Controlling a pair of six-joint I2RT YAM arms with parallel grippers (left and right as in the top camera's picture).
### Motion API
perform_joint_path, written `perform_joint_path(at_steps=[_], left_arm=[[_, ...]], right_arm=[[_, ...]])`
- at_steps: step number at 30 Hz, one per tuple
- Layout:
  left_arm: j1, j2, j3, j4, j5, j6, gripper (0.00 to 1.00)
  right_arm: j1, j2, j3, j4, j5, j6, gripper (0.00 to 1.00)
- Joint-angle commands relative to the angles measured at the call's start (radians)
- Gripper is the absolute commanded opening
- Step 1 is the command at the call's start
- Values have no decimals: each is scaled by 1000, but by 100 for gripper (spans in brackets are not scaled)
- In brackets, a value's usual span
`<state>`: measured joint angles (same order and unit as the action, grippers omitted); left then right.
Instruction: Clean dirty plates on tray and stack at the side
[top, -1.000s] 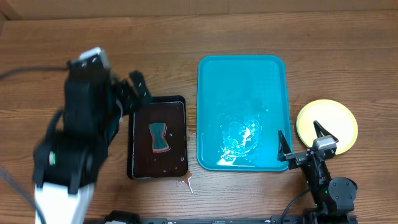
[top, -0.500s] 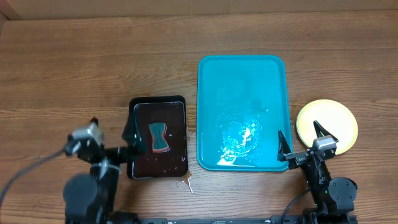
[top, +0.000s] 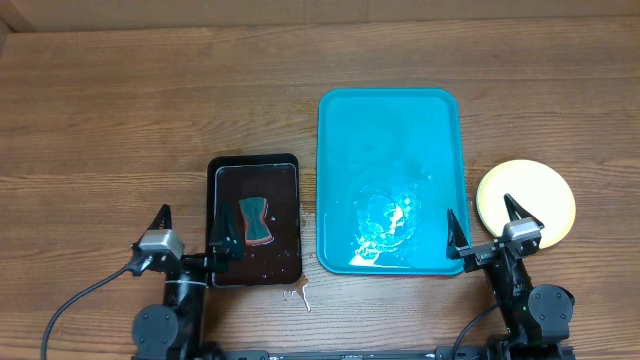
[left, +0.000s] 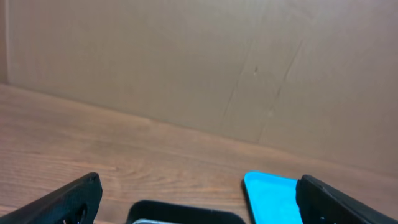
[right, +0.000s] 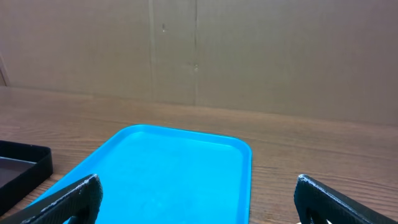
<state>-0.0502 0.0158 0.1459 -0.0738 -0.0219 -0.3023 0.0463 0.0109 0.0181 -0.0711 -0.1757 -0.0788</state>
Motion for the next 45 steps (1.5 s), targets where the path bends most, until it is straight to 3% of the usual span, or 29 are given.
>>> perform_joint_path(at_steps=[1,3,14,45], left_arm=[[6,-13,-85,71,16,25,100],[6,-13,-146,138,16,4,100],[7,-12,-141,-1,16,3,100],[7,-11,-141,-3,15,3,100]], right_arm=[[-2,-8,-10,6,7,-1,100],[-2,-8,-10,6,7,-1,100],[-2,-8,-10,6,7,-1,100],[-2,-8,-10,6,7,-1,100]])
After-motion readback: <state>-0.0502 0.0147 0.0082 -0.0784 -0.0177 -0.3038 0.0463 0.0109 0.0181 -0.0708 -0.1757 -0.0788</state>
